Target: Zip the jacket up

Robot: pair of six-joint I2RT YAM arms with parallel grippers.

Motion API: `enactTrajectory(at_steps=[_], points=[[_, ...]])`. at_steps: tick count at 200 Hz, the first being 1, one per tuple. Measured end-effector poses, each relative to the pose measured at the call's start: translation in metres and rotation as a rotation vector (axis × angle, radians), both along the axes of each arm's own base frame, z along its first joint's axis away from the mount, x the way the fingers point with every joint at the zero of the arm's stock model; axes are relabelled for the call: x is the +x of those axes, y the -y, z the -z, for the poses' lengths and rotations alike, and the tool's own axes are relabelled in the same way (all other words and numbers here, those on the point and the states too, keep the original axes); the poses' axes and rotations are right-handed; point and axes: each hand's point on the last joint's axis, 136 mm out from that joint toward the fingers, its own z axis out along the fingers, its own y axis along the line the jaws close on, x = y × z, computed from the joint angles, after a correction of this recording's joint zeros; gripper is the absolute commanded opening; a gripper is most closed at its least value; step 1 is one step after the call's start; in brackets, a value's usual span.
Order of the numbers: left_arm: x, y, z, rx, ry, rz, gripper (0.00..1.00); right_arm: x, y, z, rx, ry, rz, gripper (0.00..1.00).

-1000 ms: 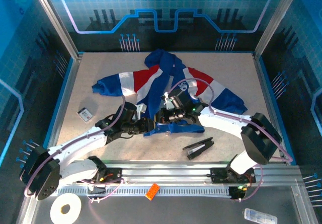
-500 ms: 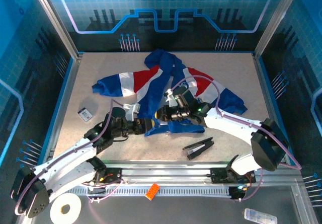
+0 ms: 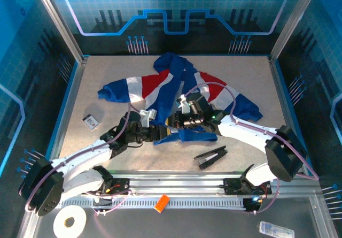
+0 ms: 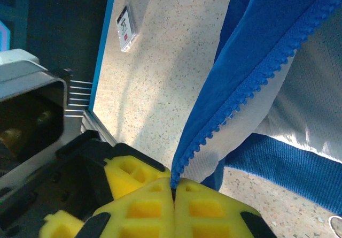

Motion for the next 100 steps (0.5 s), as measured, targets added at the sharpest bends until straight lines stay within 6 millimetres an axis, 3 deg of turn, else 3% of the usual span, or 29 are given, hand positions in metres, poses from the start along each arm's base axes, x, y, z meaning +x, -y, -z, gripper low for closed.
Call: enactTrajectory(at_steps=[42,63,94,100], points=[[0.0047,0.0047,-0.0009,-0.026,-0.007,-0.006,0.18,0.0049,-0.0008,-0.0037,0.034,-0.011,0.013,0.0],[0.0056,0.0054,-0.003,-0.033,0.0,-0.007,0.0,0.0051,-0.0014,-0.0049,0.041,-0.013,0.013,0.0],[0.0049,0.0048,-0.0014,-0.027,-0.001,-0.005,0.0,0.0045,0.0006,0.0002,0.038,-0.017,0.016,0.0],[0.004,0.0046,-0.0002,-0.023,-0.006,-0.004,0.08,0.0043,0.0018,0.0024,0.035,-0.02,0.018,0.0]])
